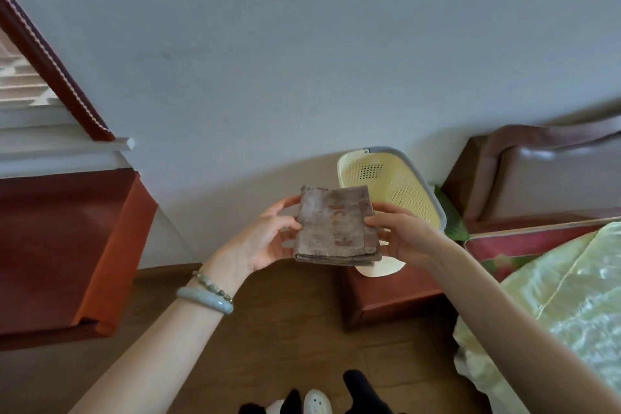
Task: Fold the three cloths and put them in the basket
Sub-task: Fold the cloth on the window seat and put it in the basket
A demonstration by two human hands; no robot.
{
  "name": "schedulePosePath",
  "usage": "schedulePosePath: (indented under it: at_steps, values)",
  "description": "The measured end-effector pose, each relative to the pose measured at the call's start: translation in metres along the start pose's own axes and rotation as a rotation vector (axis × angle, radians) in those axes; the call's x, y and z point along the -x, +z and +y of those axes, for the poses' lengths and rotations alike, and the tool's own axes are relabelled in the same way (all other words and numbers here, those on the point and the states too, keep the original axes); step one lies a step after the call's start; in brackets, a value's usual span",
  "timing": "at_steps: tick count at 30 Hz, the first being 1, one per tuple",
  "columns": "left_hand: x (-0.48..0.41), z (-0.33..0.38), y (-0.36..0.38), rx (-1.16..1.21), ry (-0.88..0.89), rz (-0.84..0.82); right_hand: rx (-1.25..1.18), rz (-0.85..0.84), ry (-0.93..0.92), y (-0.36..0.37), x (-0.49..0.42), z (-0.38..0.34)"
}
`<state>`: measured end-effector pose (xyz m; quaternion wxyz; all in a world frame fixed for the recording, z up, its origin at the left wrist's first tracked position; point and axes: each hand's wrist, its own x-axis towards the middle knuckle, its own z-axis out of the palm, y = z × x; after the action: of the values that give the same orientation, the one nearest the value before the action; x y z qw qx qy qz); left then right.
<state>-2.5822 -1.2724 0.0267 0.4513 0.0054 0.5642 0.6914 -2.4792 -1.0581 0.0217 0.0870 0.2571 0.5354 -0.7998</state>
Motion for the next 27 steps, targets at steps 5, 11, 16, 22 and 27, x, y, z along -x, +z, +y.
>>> schedulePosePath:
  at_steps: [5, 11, 16, 22, 27]
  values:
    - [-0.059, 0.032, -0.001, -0.045, -0.041, -0.041, -0.052, 0.057, 0.006, -0.017, -0.041, -0.024]
    - [-0.138, 0.072, -0.004, -0.131, -0.101, -0.17, -0.15, 0.151, -0.006, -0.035, -0.091, -0.047]
    - [-0.207, 0.111, -0.006, -0.248, -0.159, -0.297, -0.231, 0.271, -0.01, -0.047, -0.133, -0.063]
    - [-0.284, 0.153, 0.001, -0.379, -0.233, -0.408, -0.318, 0.436, -0.065, -0.051, -0.17, -0.084]
    - [-0.329, 0.162, 0.014, -0.45, -0.309, -0.493, -0.384, 0.554, -0.089, -0.053, -0.181, -0.081]
